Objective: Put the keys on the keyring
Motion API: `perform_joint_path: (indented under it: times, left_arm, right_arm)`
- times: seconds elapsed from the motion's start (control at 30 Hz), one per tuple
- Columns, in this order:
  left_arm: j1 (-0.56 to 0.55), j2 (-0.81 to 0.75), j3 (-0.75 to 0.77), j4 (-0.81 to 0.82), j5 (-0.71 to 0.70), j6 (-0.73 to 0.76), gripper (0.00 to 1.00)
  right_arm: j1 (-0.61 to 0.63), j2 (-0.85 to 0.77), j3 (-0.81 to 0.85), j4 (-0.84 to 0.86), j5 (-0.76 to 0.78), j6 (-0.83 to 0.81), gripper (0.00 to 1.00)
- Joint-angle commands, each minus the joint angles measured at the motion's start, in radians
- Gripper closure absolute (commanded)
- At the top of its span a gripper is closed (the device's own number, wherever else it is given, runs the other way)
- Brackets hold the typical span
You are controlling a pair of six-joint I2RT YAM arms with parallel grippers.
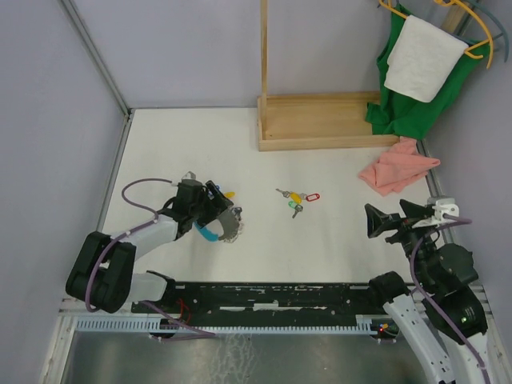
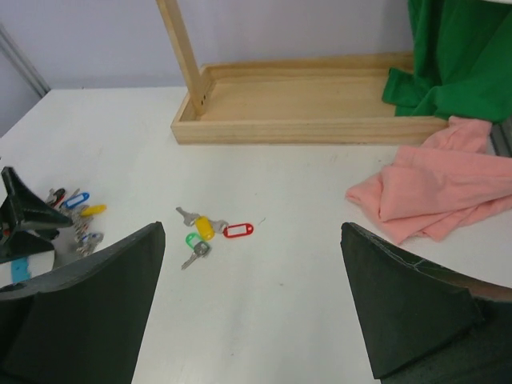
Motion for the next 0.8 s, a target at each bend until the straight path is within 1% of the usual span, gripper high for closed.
perform_joint_path:
  times: [0.0,0.1,0.27,0.4,0.5,0.6,0.77]
  left_arm:
    - [-0.062,0.092,0.026,0.041,0.035,-0.057,0.10]
    - [-0.084,0.098,0.056,0.038,0.037,-0.012,0.12]
    - [-0.127,0.017,0.055,-0.007,-0.019,0.098,0.14]
    - [-0.150,-0.048,0.038,-0.013,-0.037,0.189,0.20]
    - [-0.182,-0.067,0.058,-0.027,-0.065,0.277,0.25]
    - [-0.223,-0.043,0.097,-0.044,-0.114,0.373,0.27]
    - [-0.255,0.063,0.188,-0.076,-0.127,0.492,0.37]
  right_arm:
    - [0.004,0.147,0.059,-0.006,-0.104,0.051,0.00]
    - [0.005,0.237,0.072,-0.001,-0.181,0.058,0.00]
    - [0.004,0.403,0.070,0.037,-0.325,0.068,0.00]
    - [0.005,0.496,0.023,0.126,-0.420,0.108,0.00]
    - [0.005,0.549,-0.041,0.226,-0.467,0.130,0.02]
    - [0.005,0.612,-0.077,0.298,-0.490,0.135,0.04]
    - [0.013,0.689,-0.092,0.355,-0.525,0.134,0.06]
